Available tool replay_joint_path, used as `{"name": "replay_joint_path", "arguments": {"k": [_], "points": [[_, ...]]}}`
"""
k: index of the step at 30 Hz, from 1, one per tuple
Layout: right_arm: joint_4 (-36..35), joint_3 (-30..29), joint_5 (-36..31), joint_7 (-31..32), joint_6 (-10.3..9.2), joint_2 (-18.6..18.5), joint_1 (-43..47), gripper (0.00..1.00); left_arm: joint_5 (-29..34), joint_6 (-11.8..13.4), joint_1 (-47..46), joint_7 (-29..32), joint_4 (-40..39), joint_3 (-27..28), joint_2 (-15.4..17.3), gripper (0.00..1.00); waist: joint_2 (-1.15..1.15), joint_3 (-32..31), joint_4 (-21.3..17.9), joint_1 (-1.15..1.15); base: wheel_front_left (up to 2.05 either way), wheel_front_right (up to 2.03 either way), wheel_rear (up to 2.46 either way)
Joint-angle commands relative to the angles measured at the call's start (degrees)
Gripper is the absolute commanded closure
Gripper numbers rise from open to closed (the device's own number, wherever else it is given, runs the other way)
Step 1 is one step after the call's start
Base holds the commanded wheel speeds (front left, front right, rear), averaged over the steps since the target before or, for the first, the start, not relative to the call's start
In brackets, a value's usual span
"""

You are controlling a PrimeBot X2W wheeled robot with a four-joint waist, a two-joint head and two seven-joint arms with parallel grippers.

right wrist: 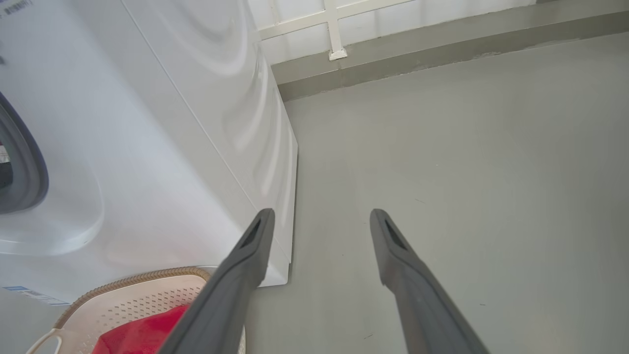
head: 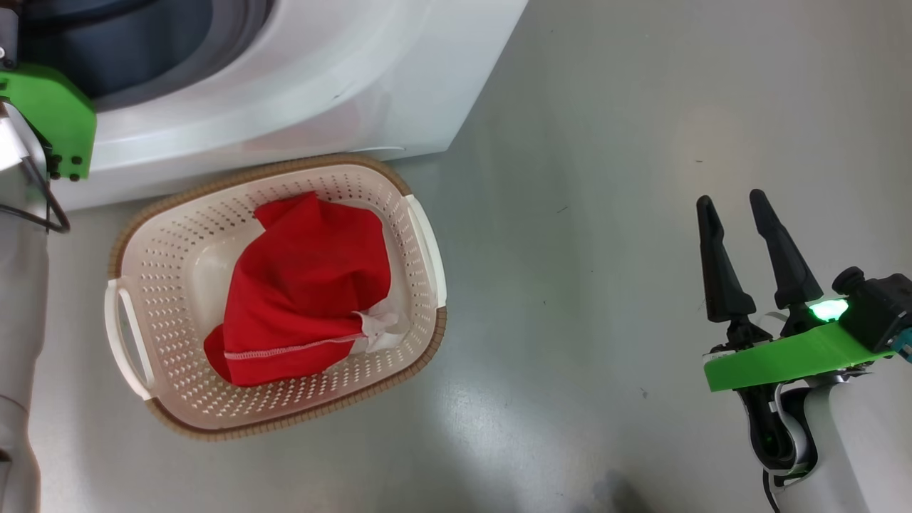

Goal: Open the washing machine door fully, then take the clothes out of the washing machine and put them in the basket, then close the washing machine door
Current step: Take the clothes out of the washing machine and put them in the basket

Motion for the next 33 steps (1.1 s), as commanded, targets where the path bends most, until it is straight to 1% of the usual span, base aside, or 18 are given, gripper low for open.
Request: {"name": "replay_joint_path", "arguments": {"k": [1, 2, 8, 14, 18, 22, 25, 26, 27, 33], "points": [[-1.1, 1.1, 0.5, -0.4, 0.37, -0.3, -0.4, 0.00, -0.1, 0.6, -1.0, -0.3, -0.9, 0.5, 3.3, 0.97, 0.00, -0.1, 0.0, 0.00, 0.00, 0.00, 0.00], [-1.1, 1.2, 0.5, -0.4, 0.37, -0.2, -0.4, 0.00, -0.2, 0.7, -0.9, -0.5, -0.8, 0.4, 3.4, 1.00, 0.00, -0.2, -0.1, 0.00, 0.00, 0.00, 0.00], [-0.8, 1.0, 0.4, -0.4, 0.37, -0.2, 0.0, 0.00, -1.9, 0.6, -0.4, -2.2, -0.7, 1.0, 3.2, 1.00, 0.00, -1.1, 0.2, 0.00, 0.00, 0.00, 0.00], [-0.7, 0.7, 0.2, -0.4, 0.37, -0.6, 0.6, 0.00, -7.0, -0.9, 2.7, -4.2, -3.3, 4.4, 0.8, 1.00, 0.00, -3.2, 1.6, 0.00, 0.00, 0.00, 0.00], [-0.6, 0.4, 0.1, -0.4, 0.37, -1.1, 1.2, 0.00, -10.0, -1.2, 7.4, -4.3, -12.5, 6.7, -0.5, 1.00, 0.00, -4.6, 2.8, 0.00, 0.00, 0.00, 0.00], [-0.6, 0.2, 0.0, -0.4, 0.37, -1.4, 2.1, 0.00, -13.4, -0.8, 13.9, -4.4, -22.8, 10.5, -2.0, 1.00, 0.00, -6.1, 3.9, 0.00, 0.00, 0.00, 0.00], [-0.4, 0.0, 0.0, -0.4, 0.37, -1.6, 2.8, 0.00, -14.7, -1.2, 18.7, -4.4, -29.5, 12.9, -3.5, 1.00, 0.00, -7.2, 4.7, 0.00, 0.00, 0.00, 0.00], [-0.4, -0.1, -0.1, -0.4, 0.37, -1.7, 3.0, 0.00, -14.9, -1.5, 20.2, -4.4, -31.6, 13.5, -4.0, 1.00, 0.00, -7.6, 4.9, 0.00, 0.00, 0.00, 0.00], [-0.4, -0.1, -0.1, -0.4, 0.37, -1.9, 3.5, 0.00, -15.5, -2.0, 23.0, -4.4, -35.7, 15.2, -5.2, 1.00, 0.00, -8.2, 5.3, 0.00, 0.00, 0.00, 0.00], [-0.3, -0.2, -0.1, -0.4, 0.37, -2.2, 4.4, 0.00, -16.0, -4.5, 30.7, -4.4, -46.7, 20.5, -9.0, 1.00, 0.00, -9.4, 6.0, 0.00, 0.00, 0.00, 0.00]]}}
